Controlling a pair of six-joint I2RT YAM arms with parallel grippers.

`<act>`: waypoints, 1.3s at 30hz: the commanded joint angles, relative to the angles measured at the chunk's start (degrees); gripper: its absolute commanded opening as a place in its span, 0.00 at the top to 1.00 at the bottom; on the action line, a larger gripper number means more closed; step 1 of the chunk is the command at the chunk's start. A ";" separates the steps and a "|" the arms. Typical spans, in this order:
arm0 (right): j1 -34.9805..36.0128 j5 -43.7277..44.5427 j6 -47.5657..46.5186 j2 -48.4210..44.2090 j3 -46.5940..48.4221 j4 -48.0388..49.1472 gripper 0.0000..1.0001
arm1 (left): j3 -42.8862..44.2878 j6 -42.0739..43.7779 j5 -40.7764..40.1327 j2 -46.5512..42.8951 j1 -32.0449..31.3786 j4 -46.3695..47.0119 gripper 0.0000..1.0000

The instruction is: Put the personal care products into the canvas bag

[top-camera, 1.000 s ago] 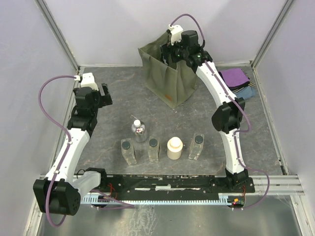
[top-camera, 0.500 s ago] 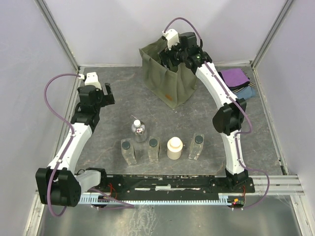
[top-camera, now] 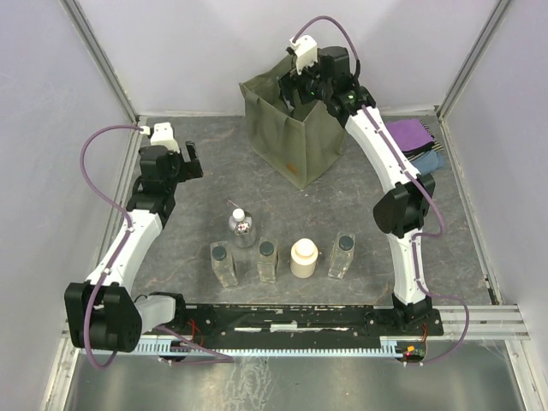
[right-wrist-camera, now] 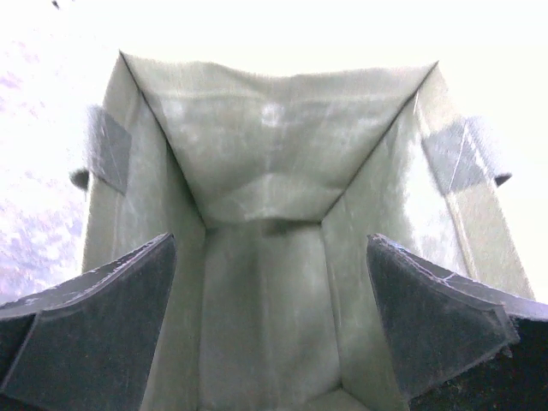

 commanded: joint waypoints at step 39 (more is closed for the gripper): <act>-0.34 -22.89 -6.12 -10.23 -19.03 -23.65 0.00 | 6.67 0.83 10.49 11.12 -0.09 7.93 0.00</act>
